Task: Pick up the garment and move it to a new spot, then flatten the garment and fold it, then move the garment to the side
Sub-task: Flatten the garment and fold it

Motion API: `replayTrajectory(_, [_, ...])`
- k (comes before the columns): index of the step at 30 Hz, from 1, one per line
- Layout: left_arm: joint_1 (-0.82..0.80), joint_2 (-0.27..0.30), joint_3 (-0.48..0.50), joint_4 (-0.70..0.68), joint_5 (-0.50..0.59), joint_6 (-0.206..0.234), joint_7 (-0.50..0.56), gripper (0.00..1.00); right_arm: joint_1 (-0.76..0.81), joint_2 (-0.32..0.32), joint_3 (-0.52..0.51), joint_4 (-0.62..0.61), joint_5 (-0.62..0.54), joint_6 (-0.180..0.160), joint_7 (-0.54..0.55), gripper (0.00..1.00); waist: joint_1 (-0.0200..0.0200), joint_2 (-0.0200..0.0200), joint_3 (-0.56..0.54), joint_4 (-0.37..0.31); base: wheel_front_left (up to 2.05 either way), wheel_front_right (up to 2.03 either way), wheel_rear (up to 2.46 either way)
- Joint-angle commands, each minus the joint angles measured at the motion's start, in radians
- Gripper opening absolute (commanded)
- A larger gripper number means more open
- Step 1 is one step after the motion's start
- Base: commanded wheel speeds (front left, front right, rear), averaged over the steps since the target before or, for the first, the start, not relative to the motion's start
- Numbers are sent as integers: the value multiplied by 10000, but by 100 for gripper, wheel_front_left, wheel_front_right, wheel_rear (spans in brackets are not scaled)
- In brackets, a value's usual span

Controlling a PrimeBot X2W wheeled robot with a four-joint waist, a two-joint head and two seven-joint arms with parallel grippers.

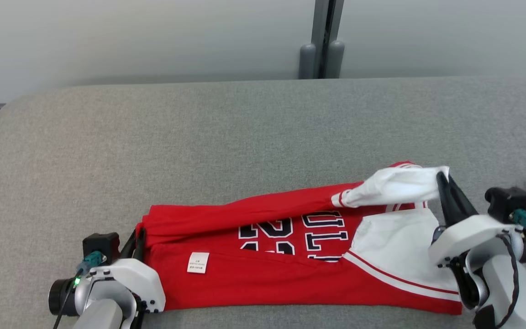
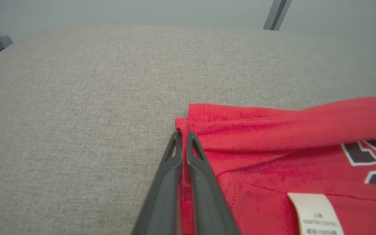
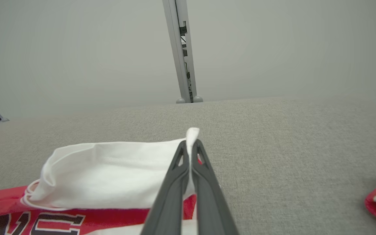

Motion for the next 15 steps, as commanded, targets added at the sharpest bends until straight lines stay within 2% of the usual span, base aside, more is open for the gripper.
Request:
replayTrajectory(1, [247, 112, 98, 4, 124, -44, -15, 0, 380, 52, -51, -136, 128, -4, -9, 0, 0, 0, -399, -285, 0, 0, 0])
replayTrajectory(9, [993, 33, 314, -207, 470, -139, -15, 0, 1454, 268, -96, 17, 279, -4, -9, 0, 0, 0, -757, -425, 0, 0, 0])
replayTrajectory(10, [1081, 10, 333, -266, 536, -133, -15, 23, 1527, 298, -122, 173, 322, -4, -9, 1, 0, 0, -781, -415, 0, 0, 0])
replayTrajectory(11, [1169, -18, 367, -348, 599, -107, -15, 63, 1557, 331, -164, 307, 376, -4, -10, 40, 0, 0, -805, -398, 0, 0, 0])
replayTrajectory(12, [1249, -50, 429, -484, 673, -27, -15, 100, 1561, 344, -185, 431, 393, -4, -10, 100, 0, 0, -826, -373, 0, 0, 0])
replayTrajectory(15, [1875, -154, 800, -1479, 1074, 336, -16, 100, 1599, 343, -452, 364, 506, -4, -8, 100, 0, 0, -918, -247, 0, 0, 0])
